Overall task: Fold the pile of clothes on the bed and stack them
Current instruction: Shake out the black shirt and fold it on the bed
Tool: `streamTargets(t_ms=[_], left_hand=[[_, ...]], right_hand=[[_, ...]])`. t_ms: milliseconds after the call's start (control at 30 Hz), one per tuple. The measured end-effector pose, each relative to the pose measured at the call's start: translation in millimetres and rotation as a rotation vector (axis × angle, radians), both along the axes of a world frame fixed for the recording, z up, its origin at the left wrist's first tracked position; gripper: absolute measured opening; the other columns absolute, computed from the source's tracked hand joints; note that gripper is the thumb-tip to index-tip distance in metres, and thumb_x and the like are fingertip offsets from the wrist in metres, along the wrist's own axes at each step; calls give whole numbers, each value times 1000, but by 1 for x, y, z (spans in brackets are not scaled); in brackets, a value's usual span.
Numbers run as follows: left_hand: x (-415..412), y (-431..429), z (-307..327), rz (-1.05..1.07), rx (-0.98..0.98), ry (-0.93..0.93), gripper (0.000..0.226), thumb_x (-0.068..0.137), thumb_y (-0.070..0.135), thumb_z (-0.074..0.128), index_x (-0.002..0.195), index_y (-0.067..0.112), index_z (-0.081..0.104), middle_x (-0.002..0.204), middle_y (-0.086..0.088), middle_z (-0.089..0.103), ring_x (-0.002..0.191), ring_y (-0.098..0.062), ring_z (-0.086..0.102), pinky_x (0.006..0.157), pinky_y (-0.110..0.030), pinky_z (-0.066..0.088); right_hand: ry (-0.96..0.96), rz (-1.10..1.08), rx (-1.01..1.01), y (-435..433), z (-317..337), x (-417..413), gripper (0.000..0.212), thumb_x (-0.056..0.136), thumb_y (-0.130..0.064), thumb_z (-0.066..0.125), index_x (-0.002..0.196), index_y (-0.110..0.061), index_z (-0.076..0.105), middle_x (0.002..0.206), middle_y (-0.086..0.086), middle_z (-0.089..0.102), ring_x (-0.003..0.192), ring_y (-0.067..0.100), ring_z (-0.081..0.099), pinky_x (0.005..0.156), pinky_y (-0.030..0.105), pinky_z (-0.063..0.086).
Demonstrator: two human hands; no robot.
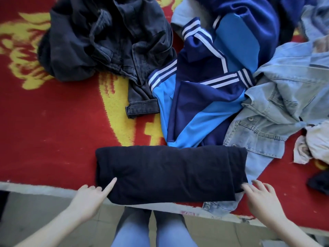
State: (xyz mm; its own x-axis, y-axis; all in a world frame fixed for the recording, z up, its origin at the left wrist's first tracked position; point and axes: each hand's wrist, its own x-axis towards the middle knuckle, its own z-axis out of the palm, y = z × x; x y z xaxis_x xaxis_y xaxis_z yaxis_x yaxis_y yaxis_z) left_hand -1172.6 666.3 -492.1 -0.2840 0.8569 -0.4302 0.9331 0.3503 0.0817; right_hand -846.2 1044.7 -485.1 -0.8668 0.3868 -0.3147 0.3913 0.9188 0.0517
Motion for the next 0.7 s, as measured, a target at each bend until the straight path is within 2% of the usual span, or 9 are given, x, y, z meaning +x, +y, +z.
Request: streamTargets(t_ms=[33,100,133,200,300,433,500,600,700], left_hand=[[1,0,1,-6,-12,21,76,21,3,74,96,8,72,41,1,32,36,-22,44,41,-20,24],[1,4,6,11,41,114,39,53,23,61,85,5,74,59,-7,55,65,-25,48,45,-28,38],[2,8,6,57,102,139,41,63,25,47,88,4,72,73,-13,62,78,-28,47,55,-35,41],[6,17,2,148,202,185,48,73,28,37,110,7,60,103,-23,64,101,-33,47,75,-43,37],[16,34,-4,126,185,199,58,75,42,45,128,18,43,129,-24,53,118,-38,42,88,-51,40],[18,52,-12,157,-2,74,101,39,43,90,127,23,44,127,-26,54,119,-40,39,80,-58,48],[18,56,-13,185,-108,19,102,34,42,92,125,23,53,125,-26,55,117,-41,40,77,-58,49],[18,58,-13,193,-181,-12,92,30,44,92,116,21,67,122,-26,58,111,-44,51,74,-57,51],[20,57,-12,203,-184,-7,92,28,43,93,113,20,68,120,-26,60,104,-46,60,72,-56,52]], right_hand=[[38,-149,-41,-8,4,-9,28,68,-16,39,90,-11,56,81,9,70,88,31,52,61,44,51],[82,-450,-128,-25,10,-31,35,83,-28,49,105,-5,64,106,16,66,101,36,58,73,47,50],[71,-589,-202,-31,12,-43,46,86,-33,57,121,-4,58,126,19,56,116,37,50,85,50,46],[-8,-825,-392,-37,9,-61,85,80,-46,67,146,-11,27,151,15,25,139,30,24,103,50,32],[95,-1029,-509,-35,0,-78,112,70,-43,77,150,-21,2,157,8,8,143,24,12,109,52,25],[386,-1267,-710,-28,-7,-88,114,72,-19,80,150,-25,-3,156,1,14,141,20,22,113,44,25],[402,-1293,-700,-22,-8,-87,113,71,-21,80,150,-27,-1,156,0,16,141,21,24,112,44,25],[273,-1286,-583,-7,-10,-82,112,69,-33,81,150,-26,4,156,1,16,142,26,17,112,51,20],[289,-1324,-786,-1,-13,-82,119,62,-37,84,150,-20,6,153,4,24,139,23,27,112,44,27]])
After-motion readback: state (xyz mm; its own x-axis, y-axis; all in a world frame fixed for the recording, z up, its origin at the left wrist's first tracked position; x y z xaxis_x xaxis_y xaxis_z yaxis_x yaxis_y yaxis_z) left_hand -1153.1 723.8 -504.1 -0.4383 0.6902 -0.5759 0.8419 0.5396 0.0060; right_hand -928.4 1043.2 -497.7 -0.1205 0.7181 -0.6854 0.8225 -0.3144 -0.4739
